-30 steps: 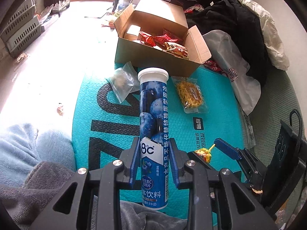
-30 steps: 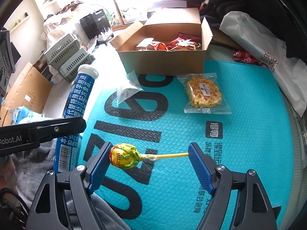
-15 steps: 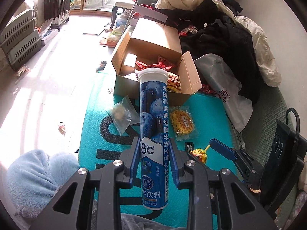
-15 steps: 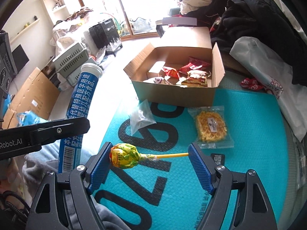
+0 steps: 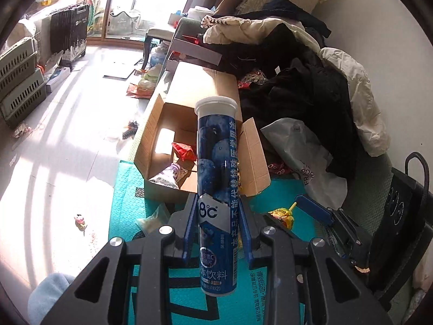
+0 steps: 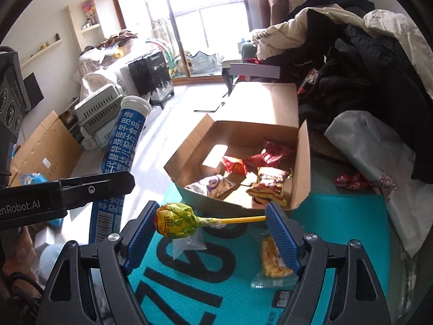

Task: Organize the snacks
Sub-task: 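Lift the blue tube and lollipop and carry them over the cardboard box, then open both tools to drop the tube and lollipop into the box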

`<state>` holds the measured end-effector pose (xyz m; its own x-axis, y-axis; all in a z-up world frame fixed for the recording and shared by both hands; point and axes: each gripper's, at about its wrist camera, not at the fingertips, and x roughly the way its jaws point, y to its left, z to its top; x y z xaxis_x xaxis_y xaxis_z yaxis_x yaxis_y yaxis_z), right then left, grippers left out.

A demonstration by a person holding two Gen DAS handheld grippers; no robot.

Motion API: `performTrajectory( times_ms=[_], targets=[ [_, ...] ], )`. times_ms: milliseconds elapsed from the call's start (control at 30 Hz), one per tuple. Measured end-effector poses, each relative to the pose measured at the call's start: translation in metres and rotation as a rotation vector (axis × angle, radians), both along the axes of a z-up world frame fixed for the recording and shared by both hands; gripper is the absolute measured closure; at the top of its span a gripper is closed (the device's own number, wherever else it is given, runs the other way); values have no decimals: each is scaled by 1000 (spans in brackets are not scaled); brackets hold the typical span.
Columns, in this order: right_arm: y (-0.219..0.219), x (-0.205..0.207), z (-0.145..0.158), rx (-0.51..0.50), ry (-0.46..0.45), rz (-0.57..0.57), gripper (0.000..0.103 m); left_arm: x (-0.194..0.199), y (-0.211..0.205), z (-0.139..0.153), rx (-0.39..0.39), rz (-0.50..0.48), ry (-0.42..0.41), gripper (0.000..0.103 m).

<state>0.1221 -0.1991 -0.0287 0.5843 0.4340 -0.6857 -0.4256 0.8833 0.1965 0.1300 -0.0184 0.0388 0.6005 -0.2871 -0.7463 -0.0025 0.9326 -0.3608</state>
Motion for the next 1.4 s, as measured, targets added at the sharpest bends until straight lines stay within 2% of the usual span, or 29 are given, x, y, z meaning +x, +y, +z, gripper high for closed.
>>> performTrajectory(
  times_ms=[233, 400, 633, 767, 933, 1000, 1233, 1400],
  targets=[
    [-1, 44, 12, 4, -41, -21, 23, 50, -5, 8, 21, -21, -44, 75],
    [-3, 78, 9, 13, -26, -54, 23, 86, -1, 6, 46, -29, -65, 75],
    [3, 121, -6, 3, -3, -95, 23, 134, 5, -10, 126, -27, -101, 75],
    [5, 141, -10, -15, 8, -124, 23, 160, 7, -23, 167, -16, -95, 75],
    [7, 164, -15, -60, -6, -161, 23, 178, -12, -41, 292, -80, -114, 75],
    [7, 173, -22, -75, 3, -173, 23, 183, -20, -49, 334, -102, -99, 75],
    [3, 184, -48, -131, 51, -212, 22, 192, -24, -73, 371, -73, 10, 75],
    [-3, 179, -57, -168, 91, -225, 15, 188, -28, -84, 435, -76, 62, 75]
  ],
)
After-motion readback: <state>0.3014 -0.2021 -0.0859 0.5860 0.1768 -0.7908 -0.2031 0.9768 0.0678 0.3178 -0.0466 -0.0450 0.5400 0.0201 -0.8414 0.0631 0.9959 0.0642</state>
